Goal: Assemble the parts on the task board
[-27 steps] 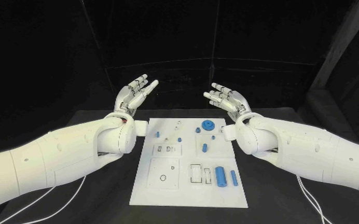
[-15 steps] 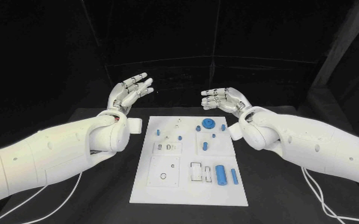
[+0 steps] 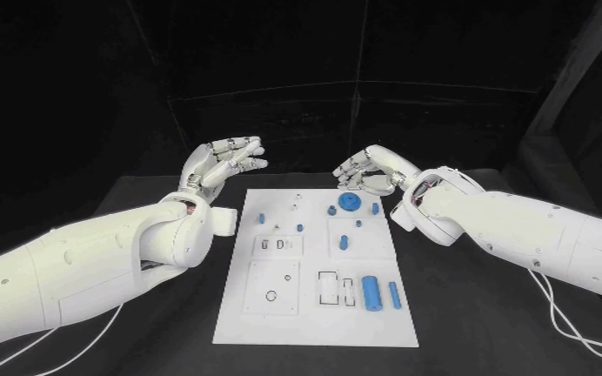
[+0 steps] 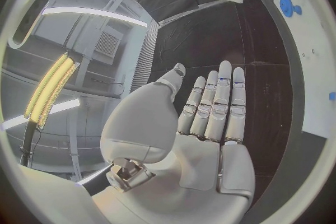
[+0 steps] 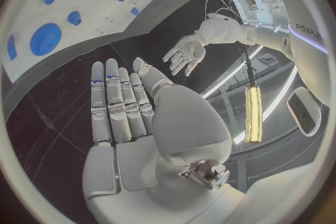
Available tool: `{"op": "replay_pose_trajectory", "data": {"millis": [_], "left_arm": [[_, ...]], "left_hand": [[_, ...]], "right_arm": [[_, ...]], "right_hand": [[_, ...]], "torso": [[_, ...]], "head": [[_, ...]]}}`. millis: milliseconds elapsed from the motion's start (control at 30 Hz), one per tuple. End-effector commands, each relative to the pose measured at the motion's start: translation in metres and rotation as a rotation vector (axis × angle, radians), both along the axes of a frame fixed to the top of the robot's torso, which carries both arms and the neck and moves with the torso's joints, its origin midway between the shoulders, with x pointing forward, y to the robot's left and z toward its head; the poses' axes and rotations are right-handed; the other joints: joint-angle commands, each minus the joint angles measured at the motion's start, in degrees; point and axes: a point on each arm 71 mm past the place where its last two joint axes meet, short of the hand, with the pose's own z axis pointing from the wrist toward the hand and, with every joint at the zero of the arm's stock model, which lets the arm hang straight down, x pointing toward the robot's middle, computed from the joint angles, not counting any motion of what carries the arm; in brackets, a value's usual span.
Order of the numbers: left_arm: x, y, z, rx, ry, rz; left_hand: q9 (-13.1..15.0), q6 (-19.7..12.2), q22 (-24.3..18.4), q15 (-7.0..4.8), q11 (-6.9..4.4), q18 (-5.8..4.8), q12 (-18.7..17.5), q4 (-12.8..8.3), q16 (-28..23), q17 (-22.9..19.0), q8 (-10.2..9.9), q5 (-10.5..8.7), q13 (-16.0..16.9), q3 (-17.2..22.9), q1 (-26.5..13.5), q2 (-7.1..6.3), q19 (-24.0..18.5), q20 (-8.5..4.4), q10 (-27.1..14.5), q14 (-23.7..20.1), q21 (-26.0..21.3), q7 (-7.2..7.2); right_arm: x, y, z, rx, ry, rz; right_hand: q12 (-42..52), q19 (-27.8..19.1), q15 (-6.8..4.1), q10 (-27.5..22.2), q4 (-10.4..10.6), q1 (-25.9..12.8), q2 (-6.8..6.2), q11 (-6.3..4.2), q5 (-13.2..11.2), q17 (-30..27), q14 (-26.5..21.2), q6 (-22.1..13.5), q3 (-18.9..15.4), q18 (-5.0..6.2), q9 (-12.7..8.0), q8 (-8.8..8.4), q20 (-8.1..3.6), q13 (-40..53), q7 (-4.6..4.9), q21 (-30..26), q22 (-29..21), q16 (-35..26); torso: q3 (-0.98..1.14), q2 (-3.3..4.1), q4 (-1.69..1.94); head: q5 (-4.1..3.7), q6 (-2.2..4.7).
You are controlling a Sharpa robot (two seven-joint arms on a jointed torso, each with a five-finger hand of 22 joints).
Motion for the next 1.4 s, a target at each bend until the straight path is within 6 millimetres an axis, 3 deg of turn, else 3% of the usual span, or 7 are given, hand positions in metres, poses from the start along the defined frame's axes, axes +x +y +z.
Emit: {"op": "replay_pose_trajectory", "data": {"millis": [33,200,333,467,700,1000,1400], "left_arm": [[-0.006,-0.01,0.004,-0.022,-0.009,-0.079],[-0.014,-0.017,0.007,-0.035,-0.003,-0.109],[-0.018,-0.02,0.008,-0.041,-0.001,-0.122],[-0.019,-0.022,0.009,-0.045,-0.002,-0.128],[-0.022,-0.022,0.01,-0.049,-0.005,-0.133],[-0.023,-0.022,0.012,-0.049,-0.008,-0.132],[-0.021,-0.021,0.014,-0.043,-0.011,-0.122]], "left_hand": [[-0.1,0.5,-0.1,0.13,-0.01,0.77,-0.3,-0.4,-0.3,0.0,-0.1,0.1,-0.1,0.0,0.5,-0.18,0.3,-0.05,0.5,0.0,-0.2,1.97],[-0.1,0.5,-0.2,0.18,0.02,0.76,-0.4,-0.5,-0.6,0.0,-0.2,0.1,-0.1,-0.1,0.5,-0.28,0.3,-0.03,0.5,-0.1,-0.3,1.98],[-0.2,0.5,-0.3,0.21,0.06,0.76,-0.5,-0.5,-0.7,0.0,-0.3,0.1,-0.1,-0.2,0.5,-0.4,0.3,0.0,0.5,-0.2,-0.4,2.05],[-0.2,0.5,-0.3,0.21,0.06,0.76,-0.5,-0.5,-0.7,0.0,-0.3,0.1,-0.1,-0.2,0.5,-0.4,0.3,0.0,0.5,-0.2,-0.4,2.05],[-0.2,0.5,-0.3,0.21,0.06,0.76,-0.5,-0.6,-0.7,0.0,-0.3,0.1,-0.1,-0.2,0.4,-0.42,0.3,0.0,0.5,-0.2,-0.4,2.07],[-0.2,0.5,-0.3,0.2,0.08,0.77,-0.6,-0.5,-0.7,0.0,-0.3,0.1,-0.1,-0.3,0.4,-0.41,0.3,0.0,0.5,-0.1,-0.4,2.1],[-0.2,0.5,-0.4,0.2,0.13,0.78,-0.6,-0.5,-0.8,0.0,-0.4,0.1,-0.1,-0.3,0.3,-0.37,0.4,0.0,0.5,0.0,-0.4,2.2]], "right_arm": [[0.003,0.003,0.006,-0.186,-0.077,0.003],[0.009,0.008,0.012,-0.335,-0.103,-0.012],[0.012,0.011,0.013,-0.414,-0.111,-0.027],[0.015,0.014,0.011,-0.492,-0.109,-0.04],[0.019,0.02,0.01,-0.581,-0.104,-0.051],[0.023,0.028,0.008,-0.629,-0.082,-0.038],[0.022,0.036,0.005,-0.649,-0.061,-0.005]], "right_hand": [[-1.2,0.5,-2.35,3.6,0.2,-0.6,-2.1,-1.21,0.6,3.7,7.8,2.7,1.5,1.37,-0.1,-1.38,-2.19,0.2,-0.83,11.3,7.0,4.7],[-0.8,0.6,-3.33,5.3,0.9,-2.1,-3.01,-2.2,3.8,7.4,9.8,4.1,1.8,1.54,0.0,-1.2,-2.99,0.3,-1.65,15.9,9.8,9.7],[-1.0,1.2,-3.58,5.2,1.3,-2.8,-3.41,-2.54,3.2,9.7,10.5,3.9,2.2,1.58,-0.1,-1.46,-3.31,0.3,-1.85,17.8,10.9,12.8],[-1.4,1.1,-3.27,2.2,2.0,-3.6,-4.16,-1.86,2.0,11.1,10.0,2.3,2.3,1.51,-0.2,-2.15,-3.15,0.1,-1.47,18.3,11.1,14.5],[-1.0,3.9,-3.72,0.1,3.3,-3.8,-4.8,-2.0,0.5,14.8,12.9,1.1,2.3,1.67,-0.1,-1.95,-3.47,0.2,-1.81,21.0,12.1,20.6],[-0.7,5.5,-3.9,-0.3,4.7,-3.3,-5.0,-2.18,0.2,18.5,13.7,0.8,2.7,1.66,-0.1,-1.88,-3.74,0.3,-2.09,23.4,13.1,26.5],[-0.4,11.3,-3.97,0.7,5.9,-3.0,-5.16,-2.36,0.3,21.9,14.2,1.5,4.0,0.22,0.0,-1.63,-3.94,0.3,-2.22,30.1,22.3,32.6]], "torso": [[-0.09,1.5,0.41],[-0.21,2.87,0.67],[-0.29,3.65,0.87],[-0.29,4.21,1.09],[-0.31,5.4,1.45],[-0.47,6.34,1.91],[-0.45,7.01,2.08]], "head": [[-0.27,0.17],[-0.73,0.44],[-0.88,0.62],[-1.01,0.57],[-1.5,0.87],[-2.03,0.84],[-2.07,0.53]]}}
